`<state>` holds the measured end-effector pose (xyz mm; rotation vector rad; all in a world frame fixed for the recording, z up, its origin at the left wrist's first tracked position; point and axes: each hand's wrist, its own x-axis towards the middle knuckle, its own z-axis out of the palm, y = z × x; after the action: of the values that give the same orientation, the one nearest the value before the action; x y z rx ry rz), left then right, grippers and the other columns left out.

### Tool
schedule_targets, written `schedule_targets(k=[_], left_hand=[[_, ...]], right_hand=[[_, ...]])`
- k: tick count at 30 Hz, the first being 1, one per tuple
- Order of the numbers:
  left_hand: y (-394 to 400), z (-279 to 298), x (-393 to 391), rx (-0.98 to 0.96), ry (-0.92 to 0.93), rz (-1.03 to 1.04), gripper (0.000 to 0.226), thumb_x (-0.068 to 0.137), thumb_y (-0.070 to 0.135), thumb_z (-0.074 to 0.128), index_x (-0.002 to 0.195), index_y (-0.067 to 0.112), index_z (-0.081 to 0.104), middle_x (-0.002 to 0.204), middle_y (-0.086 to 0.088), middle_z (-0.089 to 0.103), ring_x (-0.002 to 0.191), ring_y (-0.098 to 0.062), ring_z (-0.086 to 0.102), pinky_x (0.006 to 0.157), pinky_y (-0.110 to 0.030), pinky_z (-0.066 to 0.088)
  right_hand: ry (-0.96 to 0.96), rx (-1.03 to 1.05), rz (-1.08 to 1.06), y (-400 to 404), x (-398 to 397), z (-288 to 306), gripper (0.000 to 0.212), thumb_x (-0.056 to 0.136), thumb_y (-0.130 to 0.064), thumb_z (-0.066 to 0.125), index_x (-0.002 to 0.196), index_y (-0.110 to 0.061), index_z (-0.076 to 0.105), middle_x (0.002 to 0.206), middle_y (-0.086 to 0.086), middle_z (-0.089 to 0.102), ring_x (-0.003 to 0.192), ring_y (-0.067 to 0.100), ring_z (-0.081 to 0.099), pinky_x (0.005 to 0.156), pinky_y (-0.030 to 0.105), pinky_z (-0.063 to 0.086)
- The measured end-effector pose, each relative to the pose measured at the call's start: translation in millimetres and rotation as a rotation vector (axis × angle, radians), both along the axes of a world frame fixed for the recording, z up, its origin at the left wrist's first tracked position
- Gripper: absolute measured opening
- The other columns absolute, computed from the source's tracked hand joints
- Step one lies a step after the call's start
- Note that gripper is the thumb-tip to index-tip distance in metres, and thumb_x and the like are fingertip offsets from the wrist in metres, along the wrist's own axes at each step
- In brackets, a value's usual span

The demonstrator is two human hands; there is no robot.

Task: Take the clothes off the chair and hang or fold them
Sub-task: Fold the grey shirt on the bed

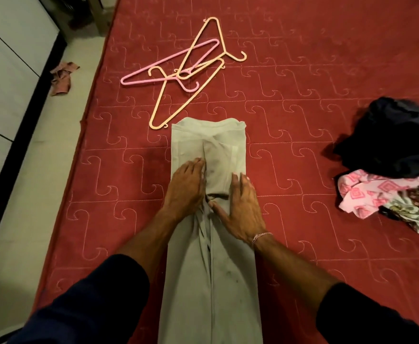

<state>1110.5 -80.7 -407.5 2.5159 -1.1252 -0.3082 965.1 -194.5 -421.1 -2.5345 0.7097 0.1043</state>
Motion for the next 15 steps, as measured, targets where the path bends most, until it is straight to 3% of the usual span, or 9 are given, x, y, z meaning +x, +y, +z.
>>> schedule_targets(k=[3, 5, 8, 12, 15], left_hand=[[22.4, 2.3, -35.6, 0.005, -0.077, 0.197, 0.043, 0.096, 0.016, 0.048, 0.136, 0.001, 0.049, 0.132, -0.019, 0.054, 0.118, -0.032, 0.052, 0.099, -0.041, 0.045], [39.0, 5.1, -61.1, 0.074, -0.069, 0.348, 0.042, 0.093, 0.021, 0.052, 0.131, 0.004, 0.049, 0.125, -0.017, 0.054, 0.109, -0.031, 0.051, 0.090, -0.041, 0.048], [63.2, 6.8, -92.5, 0.192, 0.007, 0.471, 0.054, 0.092, 0.037, 0.059, 0.132, 0.005, 0.044, 0.127, -0.016, 0.048, 0.109, -0.029, 0.048, 0.089, -0.039, 0.044], [79.3, 12.4, -120.6, 0.078, 0.211, 0.597, 0.056, 0.090, 0.030, 0.064, 0.132, -0.001, 0.042, 0.128, -0.021, 0.050, 0.112, -0.034, 0.051, 0.088, -0.039, 0.044], [96.0, 18.2, -134.6, 0.050, 0.362, 0.706, 0.053, 0.089, 0.028, 0.068, 0.126, -0.003, 0.045, 0.121, -0.023, 0.059, 0.110, -0.039, 0.059, 0.080, -0.038, 0.045]], right_hand=[[-0.107, 0.089, -0.149, 8.8, -26.9, 3.2, 0.087, 0.096, -0.063, 0.047, 0.156, -0.008, 0.015, 0.158, 0.015, 0.026, 0.143, 0.030, 0.028, 0.117, 0.042, 0.033], [-0.156, 0.126, -0.276, 17.6, -41.3, 6.6, 0.077, 0.095, -0.051, 0.058, 0.150, -0.006, 0.028, 0.143, 0.014, 0.043, 0.128, 0.029, 0.043, 0.106, 0.041, 0.044], [-0.124, 0.229, -0.437, 32.3, -61.5, 10.2, 0.063, 0.090, -0.040, 0.068, 0.136, -0.006, 0.042, 0.121, 0.010, 0.059, 0.109, 0.030, 0.058, 0.090, 0.044, 0.054], [-0.031, 0.322, -0.541, 45.4, -87.9, 14.4, 0.042, 0.084, -0.041, 0.076, 0.106, -0.013, 0.054, 0.084, -0.004, 0.060, 0.084, 0.023, 0.061, 0.071, 0.037, 0.053], [-0.028, 0.503, -0.617, 59.2, -111.5, 14.5, 0.035, 0.079, -0.036, 0.083, 0.091, -0.015, 0.058, 0.079, -0.002, 0.068, 0.076, 0.024, 0.068, 0.065, 0.036, 0.054]])
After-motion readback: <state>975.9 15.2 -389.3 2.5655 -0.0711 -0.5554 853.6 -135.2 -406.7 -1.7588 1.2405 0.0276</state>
